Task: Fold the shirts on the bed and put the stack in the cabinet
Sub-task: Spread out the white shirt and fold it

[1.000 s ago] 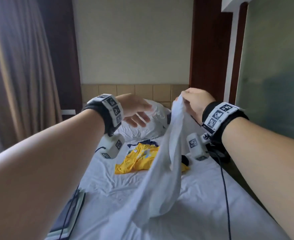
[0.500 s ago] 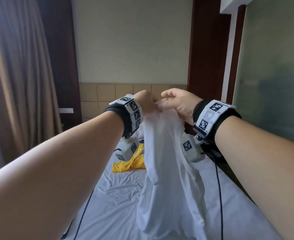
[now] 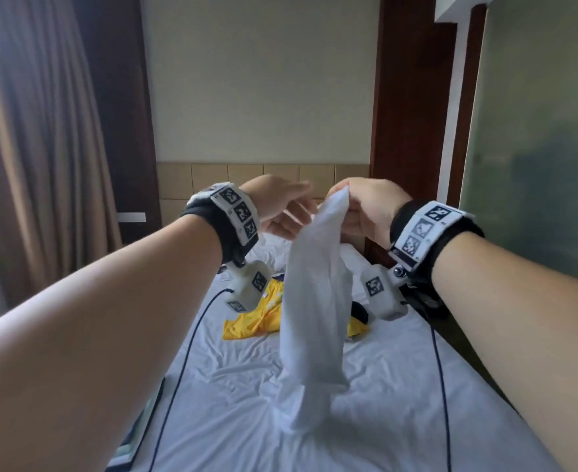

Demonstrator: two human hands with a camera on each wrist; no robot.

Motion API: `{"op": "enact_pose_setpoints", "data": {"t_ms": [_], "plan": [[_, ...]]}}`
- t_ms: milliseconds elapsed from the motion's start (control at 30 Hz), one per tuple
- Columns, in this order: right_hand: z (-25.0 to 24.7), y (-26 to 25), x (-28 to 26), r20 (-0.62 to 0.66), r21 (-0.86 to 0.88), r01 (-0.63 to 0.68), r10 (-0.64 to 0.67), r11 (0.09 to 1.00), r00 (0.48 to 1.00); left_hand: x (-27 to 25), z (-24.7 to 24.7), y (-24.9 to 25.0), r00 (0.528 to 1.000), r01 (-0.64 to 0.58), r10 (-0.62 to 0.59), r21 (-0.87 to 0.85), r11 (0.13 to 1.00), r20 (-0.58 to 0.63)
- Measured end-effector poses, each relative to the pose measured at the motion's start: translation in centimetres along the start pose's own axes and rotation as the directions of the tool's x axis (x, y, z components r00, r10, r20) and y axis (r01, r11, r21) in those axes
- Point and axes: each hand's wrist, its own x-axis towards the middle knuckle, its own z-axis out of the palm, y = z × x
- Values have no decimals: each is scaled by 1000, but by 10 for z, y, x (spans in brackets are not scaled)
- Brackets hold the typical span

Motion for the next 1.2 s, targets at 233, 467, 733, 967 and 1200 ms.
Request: {"op": "enact_pose_setpoints", "data": {"t_ms": [233, 467, 733, 967, 1200], "plan": [[-40, -33, -7, 122, 226, 176, -207, 958, 971, 10, 35, -29, 973, -141, -10, 631, 763, 230], [-112, -31, -6, -109, -243, 236, -269, 941, 957, 30, 45, -46, 986, -15, -19, 208, 978, 165], [-148, -9, -11, -222, -732, 74, -340, 678, 914, 18, 6, -34, 992, 4, 33, -287, 958, 124], [-135, -1, -7, -110, -729, 140, -316, 670, 942, 14, -7, -37, 997, 59, -59, 11, 998, 44], [-129, 3, 3, -138, -795, 112, -357, 597, 924, 10, -10, -22, 1000, -13, 11, -88, 996, -23]]}}
